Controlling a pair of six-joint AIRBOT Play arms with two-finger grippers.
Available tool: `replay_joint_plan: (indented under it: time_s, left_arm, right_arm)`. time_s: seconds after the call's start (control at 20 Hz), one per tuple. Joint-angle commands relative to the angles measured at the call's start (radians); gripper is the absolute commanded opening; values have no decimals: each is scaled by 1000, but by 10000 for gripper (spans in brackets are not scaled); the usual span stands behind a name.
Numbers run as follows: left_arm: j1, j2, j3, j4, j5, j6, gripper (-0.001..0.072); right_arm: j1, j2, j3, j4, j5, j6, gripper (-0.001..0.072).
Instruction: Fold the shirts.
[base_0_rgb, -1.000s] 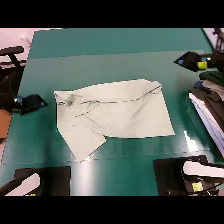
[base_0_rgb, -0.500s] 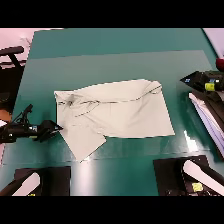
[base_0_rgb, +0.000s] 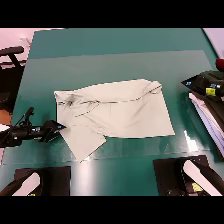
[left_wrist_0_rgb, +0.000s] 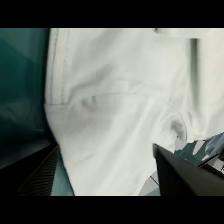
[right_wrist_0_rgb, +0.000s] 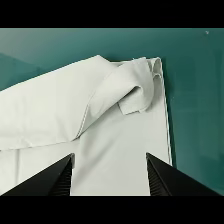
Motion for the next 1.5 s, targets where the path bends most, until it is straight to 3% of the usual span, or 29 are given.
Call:
replay_joint_plan:
  time_s: [0.0,0.2,0.25,0.45,0.5,0.65,0.85,1.15,1.45]
  left_arm:
    - [0,-1,-6,-75,30,44,676]
    - [0,-2,-53,-150,40,94,673]
    - [0,-2,-67,-167,47,110,593]
    - [0,-1,-85,-175,69,122,114]
    - [0,-1,-85,-181,71,129,26]
    - [0,-1,-71,-216,55,148,25]
    - [0,0,41,-215,-28,148,25]
    - [0,0,132,-215,-66,146,25]
    - [0,0,132,-215,-77,147,26]
  right_arm:
    - [0,8,-4,0,4,0,507]
    - [0,8,-4,0,13,1,507]
    - [0,8,-4,0,13,1,507]
    - [0,8,-4,-1,13,0,507]
    - [0,8,-4,-2,14,0,507]
    - [-1,6,-18,-11,66,2,504]
    - [-18,6,-193,-9,154,12,505]
    - [-36,6,-365,-222,199,69,506]
    - [-159,6,-380,-248,236,73,506]
